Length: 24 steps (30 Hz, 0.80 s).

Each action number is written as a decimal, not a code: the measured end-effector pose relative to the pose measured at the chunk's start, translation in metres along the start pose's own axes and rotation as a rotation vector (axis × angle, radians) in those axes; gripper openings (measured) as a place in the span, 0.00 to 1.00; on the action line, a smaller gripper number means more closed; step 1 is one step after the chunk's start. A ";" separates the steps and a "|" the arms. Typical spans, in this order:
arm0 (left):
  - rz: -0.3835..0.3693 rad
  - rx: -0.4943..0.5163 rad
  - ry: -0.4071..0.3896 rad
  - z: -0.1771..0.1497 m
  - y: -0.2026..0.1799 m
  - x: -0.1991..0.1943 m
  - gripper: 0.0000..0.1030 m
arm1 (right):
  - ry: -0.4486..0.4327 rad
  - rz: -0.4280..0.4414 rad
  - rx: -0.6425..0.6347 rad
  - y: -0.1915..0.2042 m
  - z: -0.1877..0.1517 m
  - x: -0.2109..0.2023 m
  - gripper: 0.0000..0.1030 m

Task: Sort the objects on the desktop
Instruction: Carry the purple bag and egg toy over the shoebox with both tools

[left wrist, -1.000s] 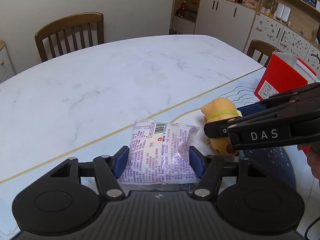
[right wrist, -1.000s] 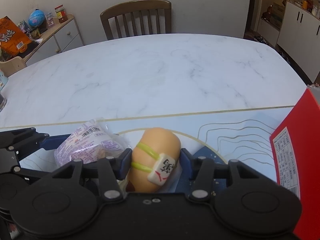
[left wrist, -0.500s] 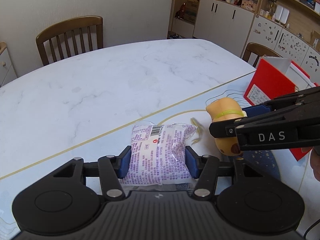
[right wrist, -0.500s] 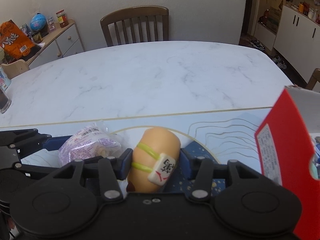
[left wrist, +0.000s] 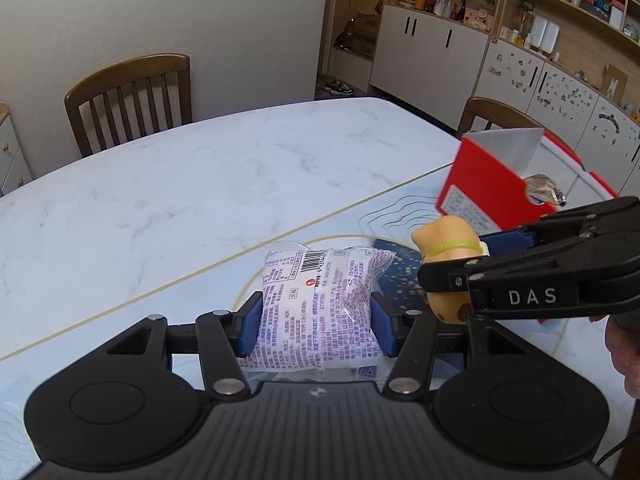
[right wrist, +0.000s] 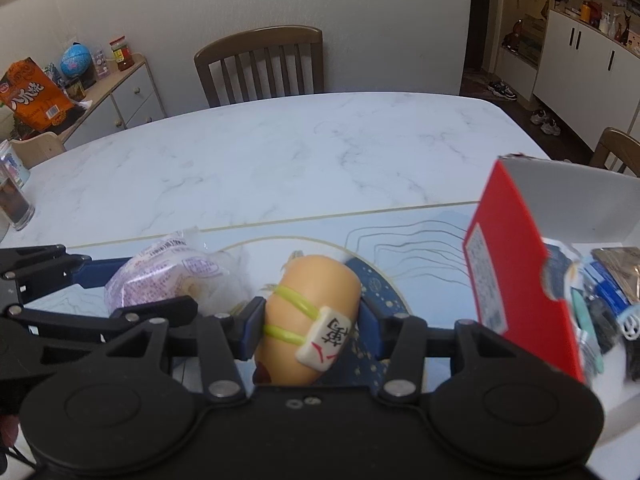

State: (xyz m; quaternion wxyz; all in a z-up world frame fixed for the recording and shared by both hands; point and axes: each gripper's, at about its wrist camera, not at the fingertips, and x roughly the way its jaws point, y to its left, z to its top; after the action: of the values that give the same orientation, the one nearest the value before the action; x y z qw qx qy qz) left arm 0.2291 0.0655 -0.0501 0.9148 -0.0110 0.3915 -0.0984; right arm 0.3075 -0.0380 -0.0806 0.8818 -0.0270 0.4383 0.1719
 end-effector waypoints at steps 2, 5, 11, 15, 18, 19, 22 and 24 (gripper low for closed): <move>-0.007 0.005 -0.005 0.000 -0.005 -0.008 0.53 | -0.006 0.004 0.002 -0.002 -0.003 -0.010 0.47; -0.014 0.012 -0.012 0.000 -0.013 -0.020 0.53 | -0.014 0.012 0.002 -0.004 -0.009 -0.027 0.47; -0.033 0.026 -0.043 0.001 -0.028 -0.047 0.53 | -0.037 0.023 0.013 -0.007 -0.019 -0.060 0.47; -0.049 0.036 -0.065 0.002 -0.037 -0.065 0.53 | -0.065 0.017 0.012 -0.009 -0.023 -0.083 0.47; -0.068 0.053 -0.088 0.004 -0.044 -0.081 0.53 | -0.093 0.003 0.013 -0.012 -0.026 -0.103 0.47; -0.073 0.058 -0.095 0.005 -0.046 -0.086 0.53 | -0.103 -0.002 0.019 -0.015 -0.027 -0.109 0.47; -0.080 0.084 -0.114 0.008 -0.054 -0.099 0.53 | -0.127 -0.024 0.030 -0.023 -0.030 -0.128 0.47; -0.078 0.095 -0.118 0.010 -0.059 -0.105 0.53 | -0.141 -0.037 0.032 -0.030 -0.031 -0.137 0.47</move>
State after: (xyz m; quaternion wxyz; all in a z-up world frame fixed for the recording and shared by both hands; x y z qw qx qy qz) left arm 0.1555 0.0267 0.0375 0.9313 0.0112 0.3310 -0.1517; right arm 0.2175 -0.1107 0.0046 0.9138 -0.0087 0.3773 0.1500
